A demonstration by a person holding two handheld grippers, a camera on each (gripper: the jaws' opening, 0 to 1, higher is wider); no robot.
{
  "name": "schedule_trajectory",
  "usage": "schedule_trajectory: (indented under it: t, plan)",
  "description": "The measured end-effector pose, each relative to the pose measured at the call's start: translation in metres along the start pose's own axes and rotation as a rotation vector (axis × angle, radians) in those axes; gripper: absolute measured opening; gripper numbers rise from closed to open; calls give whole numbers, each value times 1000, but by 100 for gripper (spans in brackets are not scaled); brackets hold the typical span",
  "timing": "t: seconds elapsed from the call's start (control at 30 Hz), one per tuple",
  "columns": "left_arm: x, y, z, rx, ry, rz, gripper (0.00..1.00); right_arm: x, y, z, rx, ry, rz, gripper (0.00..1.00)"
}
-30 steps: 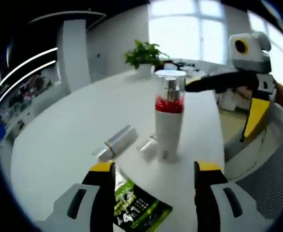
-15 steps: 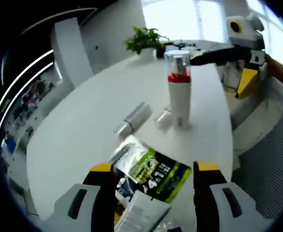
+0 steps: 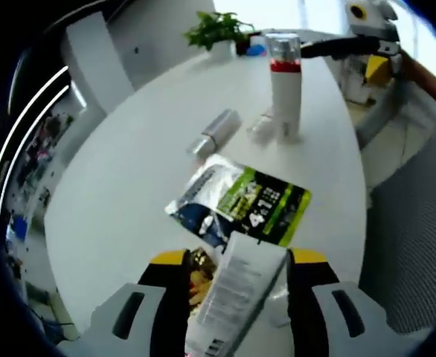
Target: Arrange the skincare products in the storage area until every visible bottle or jar stands upright without overlapping.
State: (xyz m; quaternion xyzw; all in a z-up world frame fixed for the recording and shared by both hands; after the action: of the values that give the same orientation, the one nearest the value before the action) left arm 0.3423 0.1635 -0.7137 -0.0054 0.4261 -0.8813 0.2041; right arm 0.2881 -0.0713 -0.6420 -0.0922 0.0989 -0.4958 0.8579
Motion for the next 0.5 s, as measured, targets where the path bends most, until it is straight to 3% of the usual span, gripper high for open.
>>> schedule_trajectory:
  t: [0.17,0.5]
  plan:
    - [0,0,-11,-46,9,-23,49,2,0,-1,-4,4,-7,99]
    - [-2,6,-30,-113,21,-29,40,3,0,-3,-17,-3,-9,99]
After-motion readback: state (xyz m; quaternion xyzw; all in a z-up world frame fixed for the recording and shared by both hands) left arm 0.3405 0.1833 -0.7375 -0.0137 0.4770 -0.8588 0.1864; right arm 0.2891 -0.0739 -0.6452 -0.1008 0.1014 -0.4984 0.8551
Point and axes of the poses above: the point that each gripper's makers call its tool centre point, and the gripper's own axes: y roughly forward along the fingers, x roughly to its right, z roughly out of its top, the point moved 4 cm from there along -y, roughly backward along the fingers, and after that the axes turned 5 degrees about x, right-handed, at the moved point
